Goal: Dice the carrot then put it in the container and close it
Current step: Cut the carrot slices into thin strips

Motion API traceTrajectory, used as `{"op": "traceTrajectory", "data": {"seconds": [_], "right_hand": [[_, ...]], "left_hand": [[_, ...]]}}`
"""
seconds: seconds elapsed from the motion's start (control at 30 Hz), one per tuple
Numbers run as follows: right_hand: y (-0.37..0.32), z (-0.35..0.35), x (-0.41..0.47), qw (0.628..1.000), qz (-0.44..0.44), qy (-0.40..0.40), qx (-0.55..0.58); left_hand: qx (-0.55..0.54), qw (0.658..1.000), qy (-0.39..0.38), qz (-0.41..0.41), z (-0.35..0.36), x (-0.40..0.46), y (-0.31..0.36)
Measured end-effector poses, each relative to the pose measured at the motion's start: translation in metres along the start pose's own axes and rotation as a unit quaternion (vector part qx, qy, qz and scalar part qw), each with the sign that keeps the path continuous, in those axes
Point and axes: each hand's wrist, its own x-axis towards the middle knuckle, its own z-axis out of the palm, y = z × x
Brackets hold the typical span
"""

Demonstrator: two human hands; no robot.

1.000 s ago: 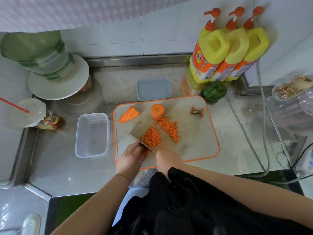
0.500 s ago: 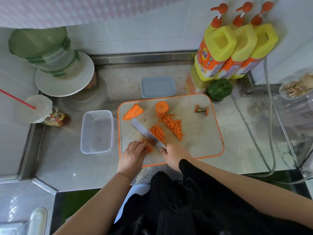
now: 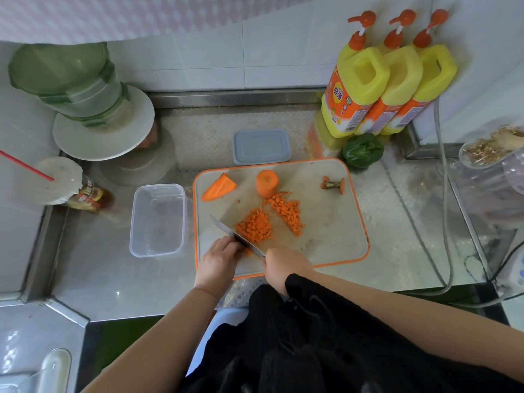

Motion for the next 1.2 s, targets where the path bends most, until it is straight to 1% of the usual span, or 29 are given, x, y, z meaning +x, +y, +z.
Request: {"op": "traceTrajectory", "data": {"seconds": [0.1, 0.23, 0.4, 0.47, 0.53, 0.63, 0.77, 0.93, 1.07, 1.2], "right_hand": [[-0.001, 0.004, 0.005, 1.000, 0.002, 0.000, 0.001], [0.000, 0.010, 0.011, 1.000, -0.011, 0.009, 0.001], [0.007, 0.000, 0.020, 0.996, 0.002, 0.011, 0.089], [0.010, -0.001, 0.020, 0.995, 0.010, 0.008, 0.101], [0.012, -0.003, 0.016, 0.996, 0.006, 0.012, 0.090], [0.012, -0.006, 0.003, 0.998, -0.028, 0.027, 0.041], [0.007, -0.001, -0.006, 0.997, -0.058, 0.047, 0.007], [0.001, 0.004, -0.003, 0.998, -0.042, 0.021, -0.033], [-0.003, 0.009, 0.001, 0.999, -0.032, 0.005, -0.036], [-0.006, 0.010, 0.009, 0.998, -0.050, 0.024, -0.032]], "left_hand": [[-0.014, 1.000, -0.001, -0.007, 0.000, -0.001, 0.001], [-0.003, 1.000, -0.007, -0.009, -0.001, -0.001, 0.002], [-0.003, 1.000, -0.018, 0.011, -0.004, -0.002, 0.001], [-0.006, 1.000, -0.011, 0.012, -0.007, -0.002, 0.003], [0.003, 1.000, 0.011, 0.021, -0.011, -0.001, 0.005], [0.018, 0.999, 0.031, 0.034, -0.016, -0.003, 0.009], [0.024, 0.999, 0.027, 0.026, -0.012, -0.004, 0.006], [0.016, 0.999, 0.017, 0.036, -0.006, -0.008, 0.001], [0.017, 0.999, 0.006, 0.031, -0.002, -0.010, -0.002], [0.021, 0.999, -0.001, 0.028, -0.001, -0.012, -0.002]]}}
